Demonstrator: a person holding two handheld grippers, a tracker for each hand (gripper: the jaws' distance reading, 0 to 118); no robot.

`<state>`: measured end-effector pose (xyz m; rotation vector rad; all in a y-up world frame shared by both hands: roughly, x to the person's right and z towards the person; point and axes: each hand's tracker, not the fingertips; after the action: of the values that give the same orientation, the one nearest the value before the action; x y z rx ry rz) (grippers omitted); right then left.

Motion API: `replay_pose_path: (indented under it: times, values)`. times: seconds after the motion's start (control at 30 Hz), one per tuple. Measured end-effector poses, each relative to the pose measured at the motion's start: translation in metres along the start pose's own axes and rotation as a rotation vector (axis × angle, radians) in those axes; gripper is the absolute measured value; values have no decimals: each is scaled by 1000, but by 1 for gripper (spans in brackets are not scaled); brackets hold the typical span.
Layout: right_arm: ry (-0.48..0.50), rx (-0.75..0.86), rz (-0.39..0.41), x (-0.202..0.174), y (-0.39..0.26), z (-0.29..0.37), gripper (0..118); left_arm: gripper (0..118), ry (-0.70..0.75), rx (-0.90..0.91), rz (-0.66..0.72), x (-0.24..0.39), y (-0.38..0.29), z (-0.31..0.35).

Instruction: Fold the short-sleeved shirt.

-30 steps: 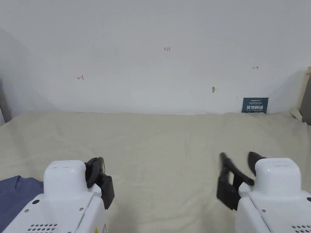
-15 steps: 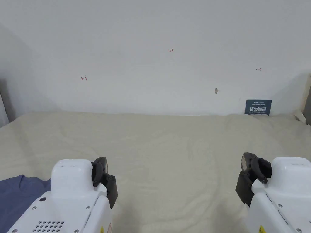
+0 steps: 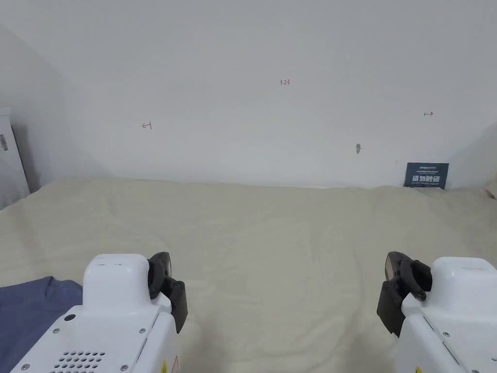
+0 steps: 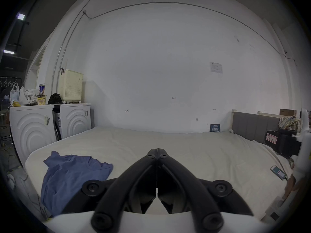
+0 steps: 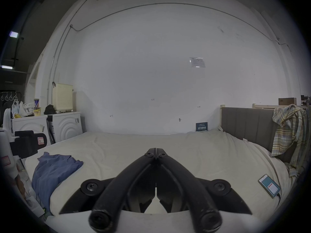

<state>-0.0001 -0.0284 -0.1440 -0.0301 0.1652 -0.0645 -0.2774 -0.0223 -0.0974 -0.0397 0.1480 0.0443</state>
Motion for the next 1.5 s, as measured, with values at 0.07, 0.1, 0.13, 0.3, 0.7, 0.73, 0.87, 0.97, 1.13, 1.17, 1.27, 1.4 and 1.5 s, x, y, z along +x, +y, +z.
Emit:
replay_pose_path:
  times: [0.07,0.1,0.13,0.3,0.7,0.73,0.87,0.97,1.13,1.17,1.27,1.4,1.5]
  values:
    - [46,-4,12,-11,0,-5,0,0,38,5,-7,-9,1,6]
    - [63,-4,15,-18,1,-8,0,0,63,7,-10,-14,2,9]
    - [93,-6,15,-26,1,-11,0,0,101,12,-18,-22,3,14]
    - [253,-12,7,-76,-1,-25,0,0,251,18,-41,-62,10,39]
    - [632,-90,53,-200,-20,-30,0,0,567,-21,-8,-144,10,102]
    - [641,-92,57,-205,-22,-29,0,0,569,-36,-2,-147,8,101]
    - [662,-112,67,-214,-28,-31,0,0,568,-78,-3,-151,-1,87]
    - [656,-134,78,-217,-34,-37,0,0,537,-120,8,-155,-8,71]
    - [646,-196,82,-223,-49,-54,0,0,470,-275,103,-195,-28,18]
    - [642,-208,90,-226,-53,-58,0,0,462,-286,119,-204,-35,6]
    - [634,-240,115,-230,-63,-70,0,0,471,-369,166,-234,-55,-33]
    - [621,-289,127,-237,-77,-87,0,0,436,-530,201,-264,-85,-85]
    - [612,-324,119,-240,-85,-98,0,0,403,-647,289,-285,-114,-117]
